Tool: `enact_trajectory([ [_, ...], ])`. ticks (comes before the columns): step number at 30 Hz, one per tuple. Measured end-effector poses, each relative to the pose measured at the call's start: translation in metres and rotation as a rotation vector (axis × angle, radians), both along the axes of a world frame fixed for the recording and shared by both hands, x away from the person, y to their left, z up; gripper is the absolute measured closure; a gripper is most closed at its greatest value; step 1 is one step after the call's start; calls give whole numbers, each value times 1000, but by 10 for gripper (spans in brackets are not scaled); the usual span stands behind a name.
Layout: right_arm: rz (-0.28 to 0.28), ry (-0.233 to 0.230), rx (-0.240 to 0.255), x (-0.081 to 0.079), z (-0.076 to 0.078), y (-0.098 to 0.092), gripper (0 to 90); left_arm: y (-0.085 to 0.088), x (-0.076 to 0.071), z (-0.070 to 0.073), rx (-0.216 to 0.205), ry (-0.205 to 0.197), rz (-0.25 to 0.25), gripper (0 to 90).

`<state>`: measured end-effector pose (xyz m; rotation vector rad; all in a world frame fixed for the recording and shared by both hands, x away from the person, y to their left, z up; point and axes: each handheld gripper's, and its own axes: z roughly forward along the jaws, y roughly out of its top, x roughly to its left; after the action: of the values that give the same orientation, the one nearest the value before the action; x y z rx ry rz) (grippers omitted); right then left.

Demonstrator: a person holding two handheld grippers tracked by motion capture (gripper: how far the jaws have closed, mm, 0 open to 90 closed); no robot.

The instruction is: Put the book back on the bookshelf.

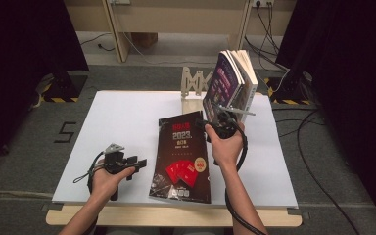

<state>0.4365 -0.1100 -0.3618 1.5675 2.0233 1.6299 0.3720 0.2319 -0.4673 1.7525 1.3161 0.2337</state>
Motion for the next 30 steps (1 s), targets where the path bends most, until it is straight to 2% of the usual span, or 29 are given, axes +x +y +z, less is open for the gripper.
enact_trajectory([
  [4,-13,-42,5,0,8,6,872,-1,1,4,2,-7,-5,497],
  [13,-11,-77,13,3,20,19,872,-5,2,10,1,-17,-13,506],
  [20,-20,-119,28,5,31,27,872,-6,5,19,5,-41,-13,487],
  [21,-21,-128,28,5,33,28,872,-7,5,21,9,-59,-6,485],
  [25,-26,-150,32,6,37,32,872,-8,7,25,-2,-71,-6,478],
  [30,-34,-160,38,8,38,36,872,-10,8,30,-8,-89,-2,478],
])
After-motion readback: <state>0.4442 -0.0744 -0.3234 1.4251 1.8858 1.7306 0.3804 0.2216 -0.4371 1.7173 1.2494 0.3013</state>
